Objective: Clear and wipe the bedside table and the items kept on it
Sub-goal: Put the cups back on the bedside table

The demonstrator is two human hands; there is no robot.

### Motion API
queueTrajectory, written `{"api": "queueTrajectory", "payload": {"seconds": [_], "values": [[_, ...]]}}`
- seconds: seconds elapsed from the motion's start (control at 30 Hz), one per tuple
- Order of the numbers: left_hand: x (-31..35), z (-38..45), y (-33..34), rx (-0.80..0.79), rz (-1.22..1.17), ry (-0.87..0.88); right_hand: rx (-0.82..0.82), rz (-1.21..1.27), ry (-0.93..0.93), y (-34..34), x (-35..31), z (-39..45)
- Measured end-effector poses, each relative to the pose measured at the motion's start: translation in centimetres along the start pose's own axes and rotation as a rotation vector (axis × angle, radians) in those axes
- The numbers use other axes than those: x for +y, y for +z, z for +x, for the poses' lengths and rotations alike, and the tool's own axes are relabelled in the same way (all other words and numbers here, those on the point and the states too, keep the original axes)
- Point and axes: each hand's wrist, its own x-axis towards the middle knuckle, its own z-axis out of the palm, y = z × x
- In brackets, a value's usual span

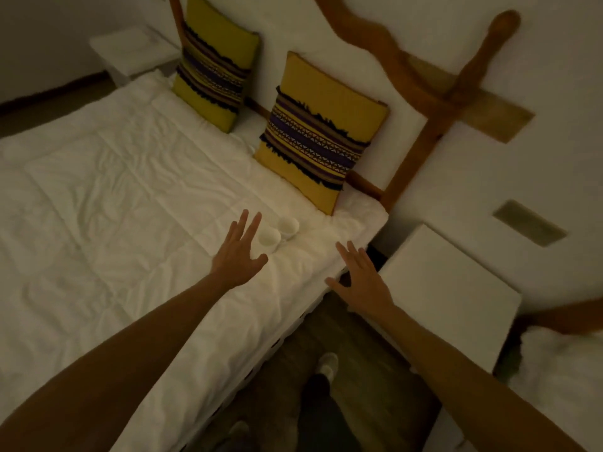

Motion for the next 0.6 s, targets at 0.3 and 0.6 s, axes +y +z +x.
{"api": "queueTrajectory", "payload": {"seconds": [0.3, 0.6], "values": [[1.1, 7.6, 5.3, 0.041, -0.067, -0.223, -0.312, -0.028, -0.098, -0.4, 4.9, 13.2], [-2.3, 15.0, 10.2, 0.075, -0.272, -0.663, -0.452, -0.159, -0.166, 3.1, 4.8, 26.4]]}}
